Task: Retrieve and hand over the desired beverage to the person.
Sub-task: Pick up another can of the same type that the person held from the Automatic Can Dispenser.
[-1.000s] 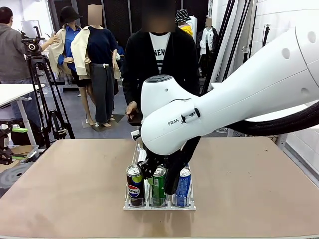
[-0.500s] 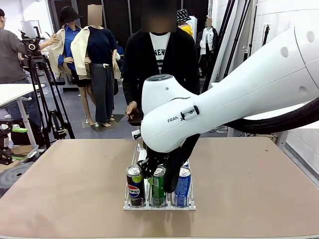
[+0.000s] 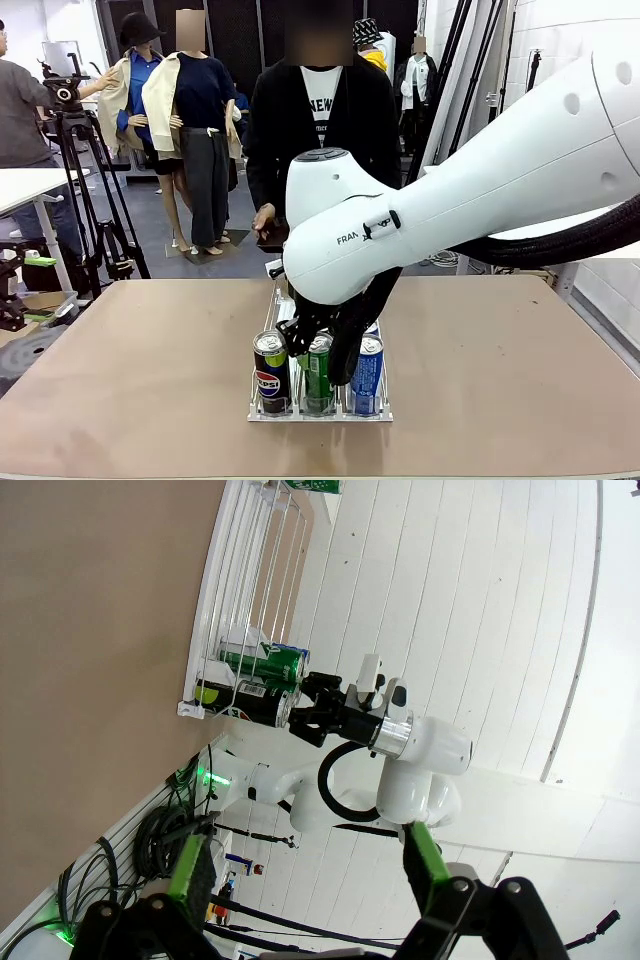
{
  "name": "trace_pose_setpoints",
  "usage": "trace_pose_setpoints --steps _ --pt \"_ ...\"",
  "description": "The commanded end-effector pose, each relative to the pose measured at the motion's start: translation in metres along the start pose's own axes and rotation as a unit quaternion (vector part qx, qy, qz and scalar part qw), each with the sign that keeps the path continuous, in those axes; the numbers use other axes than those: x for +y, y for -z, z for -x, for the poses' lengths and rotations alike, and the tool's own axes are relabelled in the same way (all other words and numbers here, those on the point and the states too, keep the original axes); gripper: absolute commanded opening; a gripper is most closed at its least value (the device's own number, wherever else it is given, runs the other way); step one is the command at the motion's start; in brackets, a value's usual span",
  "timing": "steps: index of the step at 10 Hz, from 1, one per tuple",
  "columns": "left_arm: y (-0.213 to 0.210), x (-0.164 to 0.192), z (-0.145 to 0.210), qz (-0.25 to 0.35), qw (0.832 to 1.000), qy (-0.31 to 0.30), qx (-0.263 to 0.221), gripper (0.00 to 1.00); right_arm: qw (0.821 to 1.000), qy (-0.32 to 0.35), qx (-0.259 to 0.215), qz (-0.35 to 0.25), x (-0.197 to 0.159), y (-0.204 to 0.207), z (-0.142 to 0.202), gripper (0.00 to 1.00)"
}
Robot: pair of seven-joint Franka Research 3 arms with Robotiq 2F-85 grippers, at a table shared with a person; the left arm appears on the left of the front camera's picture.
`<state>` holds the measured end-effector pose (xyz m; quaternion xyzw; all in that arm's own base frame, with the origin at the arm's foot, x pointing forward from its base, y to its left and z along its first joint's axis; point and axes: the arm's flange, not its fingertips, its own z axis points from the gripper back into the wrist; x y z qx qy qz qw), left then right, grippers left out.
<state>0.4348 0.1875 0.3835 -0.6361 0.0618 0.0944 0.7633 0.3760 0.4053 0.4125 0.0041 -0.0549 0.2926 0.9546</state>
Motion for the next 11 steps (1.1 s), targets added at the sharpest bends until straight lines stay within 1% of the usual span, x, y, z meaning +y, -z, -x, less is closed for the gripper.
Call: trace_pose_setpoints --steps 1,3,4,5,7,8,9,11 --pt "-0.001 -0.001 0.004 -0.003 1.000 0.001 0.000 1.00 1.000 0.019 -0.007 0.003 -0.021 -0.043 -0.016 0.26" --pt "-0.001 -0.001 0.004 -0.003 1.000 0.001 0.000 1.00 0.999 0.030 -0.022 -0.004 -0.029 -0.089 -0.033 0.26" --pt "-0.001 -0.001 0.004 -0.003 1.000 0.001 0.000 1.00 0.999 0.025 -0.019 0.000 -0.030 -0.113 -0.040 0.26" --pt "-0.001 -0.001 0.004 -0.003 1.000 0.001 0.000 1.00 1.000 0.023 -0.020 0.008 -0.037 -0.140 -0.048 0.26" --pt "-0.001 -0.001 0.004 -0.003 1.000 0.001 0.000 1.00 0.999 0.029 -0.036 0.010 -0.057 -0.185 -0.057 0.26" --pt "-0.001 -0.001 0.004 -0.003 1.000 0.001 0.000 1.00 0.998 0.037 -0.049 0.010 -0.075 -0.212 -0.054 0.26" --pt "-0.001 -0.001 0.004 -0.003 1.000 0.001 0.000 1.00 0.998 0.041 -0.055 0.013 -0.085 -0.222 -0.049 0.26" --pt "-0.001 -0.001 0.004 -0.003 1.000 0.001 0.000 1.00 0.995 0.059 -0.073 0.020 -0.122 -0.242 -0.033 0.26"
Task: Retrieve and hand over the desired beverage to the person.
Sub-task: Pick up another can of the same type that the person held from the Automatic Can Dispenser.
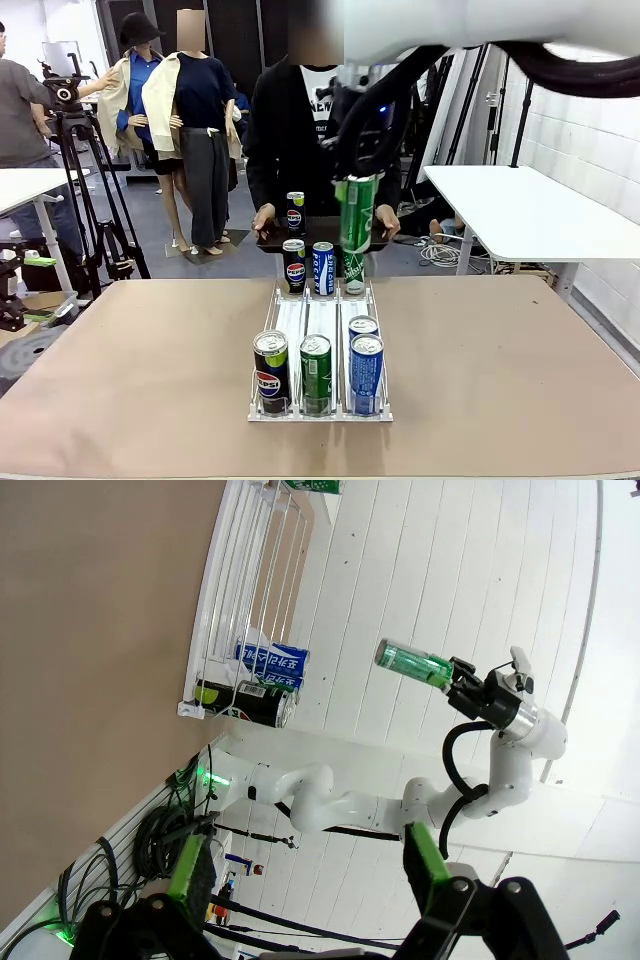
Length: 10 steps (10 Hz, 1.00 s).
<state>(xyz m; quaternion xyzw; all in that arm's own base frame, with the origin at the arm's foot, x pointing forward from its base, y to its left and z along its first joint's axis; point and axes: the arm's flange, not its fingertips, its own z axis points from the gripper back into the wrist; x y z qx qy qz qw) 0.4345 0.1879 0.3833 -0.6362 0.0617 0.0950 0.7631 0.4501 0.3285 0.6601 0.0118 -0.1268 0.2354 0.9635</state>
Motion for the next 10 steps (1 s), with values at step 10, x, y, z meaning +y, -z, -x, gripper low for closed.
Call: trace_pose_setpoints --steps 10 --pt "-0.001 -0.002 0.004 -0.003 1.000 0.001 0.001 1.00 0.994 0.092 0.053 -0.008 -0.228 0.019 0.079 0.26"
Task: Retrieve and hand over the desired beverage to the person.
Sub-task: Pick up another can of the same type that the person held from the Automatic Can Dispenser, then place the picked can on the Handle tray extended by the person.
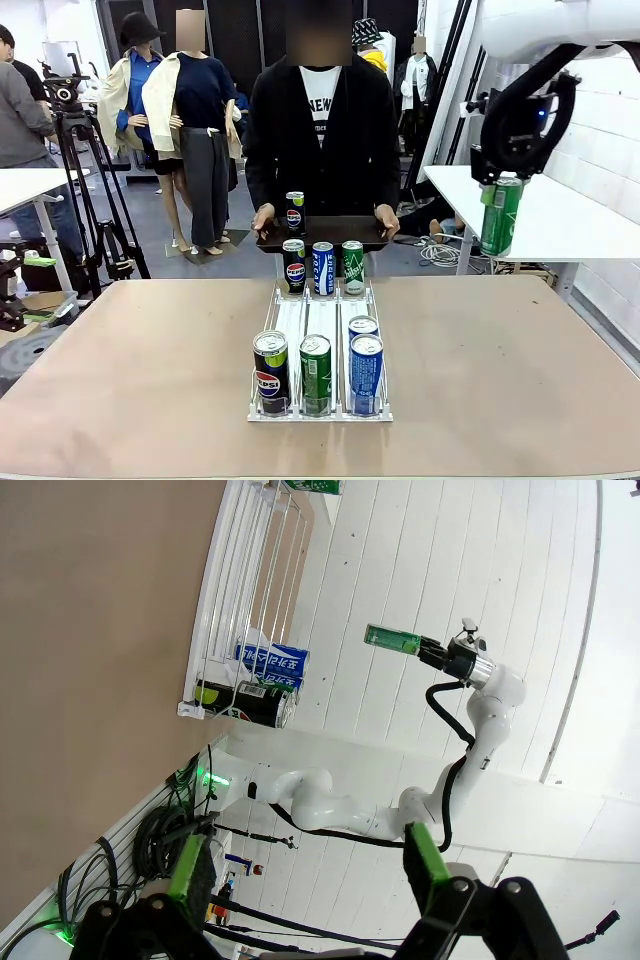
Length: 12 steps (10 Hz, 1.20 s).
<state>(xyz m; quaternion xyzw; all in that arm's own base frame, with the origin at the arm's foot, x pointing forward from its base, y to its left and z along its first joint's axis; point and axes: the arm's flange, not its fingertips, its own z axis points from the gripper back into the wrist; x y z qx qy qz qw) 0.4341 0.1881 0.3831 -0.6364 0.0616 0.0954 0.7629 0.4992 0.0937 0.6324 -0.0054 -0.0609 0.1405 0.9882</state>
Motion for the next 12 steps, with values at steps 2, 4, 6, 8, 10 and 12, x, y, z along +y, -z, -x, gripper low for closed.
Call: trace_pose_setpoints --steps 2,4,6,8,10,12 --pt "0.000 -0.002 0.004 -0.003 1.000 0.001 0.001 1.00 0.999 -0.005 -0.014 -0.029 -0.013 0.010 0.024 0.26" --pt "0.000 -0.002 0.004 -0.003 1.000 0.001 0.001 1.00 1.000 0.006 0.004 -0.020 -0.015 0.010 0.009 0.26" --pt "0.000 -0.002 0.004 -0.003 1.000 0.001 0.001 1.00 1.000 0.006 0.004 -0.020 -0.015 0.010 0.009 0.26" --pt "0.000 -0.002 0.004 -0.003 1.000 0.001 0.001 1.00 1.000 0.006 0.004 -0.020 -0.015 0.010 0.009 0.26" --pt "0.000 -0.002 0.004 -0.003 1.000 0.001 0.001 1.00 1.000 0.006 0.004 -0.020 -0.015 0.010 0.009 0.26" --pt "0.000 -0.002 0.004 -0.003 1.000 0.001 0.001 1.00 1.000 0.006 0.004 -0.020 -0.015 0.010 0.009 0.26"
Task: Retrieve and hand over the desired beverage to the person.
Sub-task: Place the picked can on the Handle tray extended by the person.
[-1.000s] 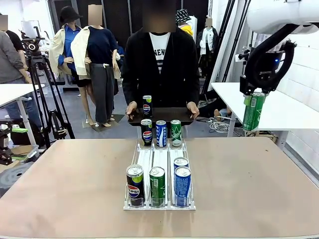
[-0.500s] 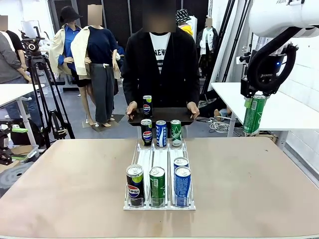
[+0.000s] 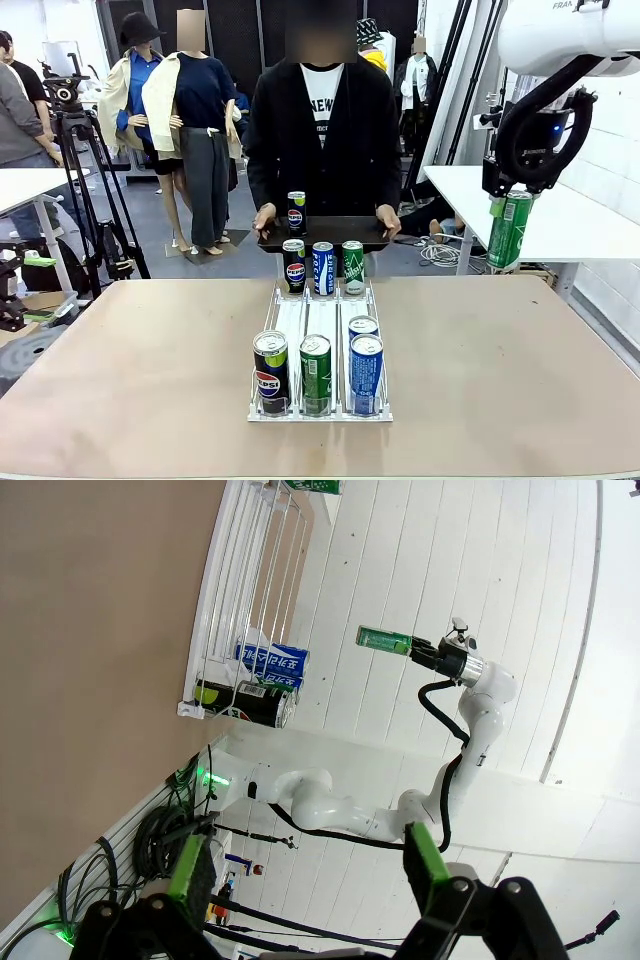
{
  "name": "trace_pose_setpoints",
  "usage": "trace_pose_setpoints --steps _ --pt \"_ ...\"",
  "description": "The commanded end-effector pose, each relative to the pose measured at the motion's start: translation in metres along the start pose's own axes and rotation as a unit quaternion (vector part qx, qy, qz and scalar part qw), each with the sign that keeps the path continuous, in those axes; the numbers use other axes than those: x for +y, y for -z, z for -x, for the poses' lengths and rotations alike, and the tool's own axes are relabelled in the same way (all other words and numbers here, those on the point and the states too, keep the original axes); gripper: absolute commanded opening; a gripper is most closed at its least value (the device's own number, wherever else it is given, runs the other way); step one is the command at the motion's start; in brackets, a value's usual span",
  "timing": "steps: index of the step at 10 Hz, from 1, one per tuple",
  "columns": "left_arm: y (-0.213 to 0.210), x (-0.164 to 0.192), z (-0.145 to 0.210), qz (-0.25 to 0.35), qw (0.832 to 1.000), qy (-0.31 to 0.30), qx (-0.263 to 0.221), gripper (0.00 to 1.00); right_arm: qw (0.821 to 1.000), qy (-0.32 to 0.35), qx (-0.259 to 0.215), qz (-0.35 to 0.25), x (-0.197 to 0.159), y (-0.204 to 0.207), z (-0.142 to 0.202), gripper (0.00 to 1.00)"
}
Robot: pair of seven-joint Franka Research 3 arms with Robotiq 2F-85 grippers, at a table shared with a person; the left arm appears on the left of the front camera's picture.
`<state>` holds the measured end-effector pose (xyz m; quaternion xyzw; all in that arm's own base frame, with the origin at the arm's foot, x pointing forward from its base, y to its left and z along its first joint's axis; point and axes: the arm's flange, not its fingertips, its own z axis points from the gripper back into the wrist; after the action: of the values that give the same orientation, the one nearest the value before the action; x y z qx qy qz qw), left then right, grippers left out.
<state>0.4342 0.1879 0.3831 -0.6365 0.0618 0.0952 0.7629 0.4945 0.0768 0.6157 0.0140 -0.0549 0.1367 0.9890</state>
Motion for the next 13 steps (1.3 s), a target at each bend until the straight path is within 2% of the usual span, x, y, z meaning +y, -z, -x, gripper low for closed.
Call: trace_pose_setpoints --steps 1,13 --pt "-0.0006 -0.0019 0.0038 -0.003 1.000 0.001 0.001 1.00 1.000 0.001 0.001 0.000 -0.0005 -0.0062 -0.0022 0.26" --pt "-0.0006 -0.0019 0.0038 -0.003 1.000 0.001 0.001 1.00 1.000 0.001 0.001 0.000 -0.0005 -0.0062 -0.0022 0.26"
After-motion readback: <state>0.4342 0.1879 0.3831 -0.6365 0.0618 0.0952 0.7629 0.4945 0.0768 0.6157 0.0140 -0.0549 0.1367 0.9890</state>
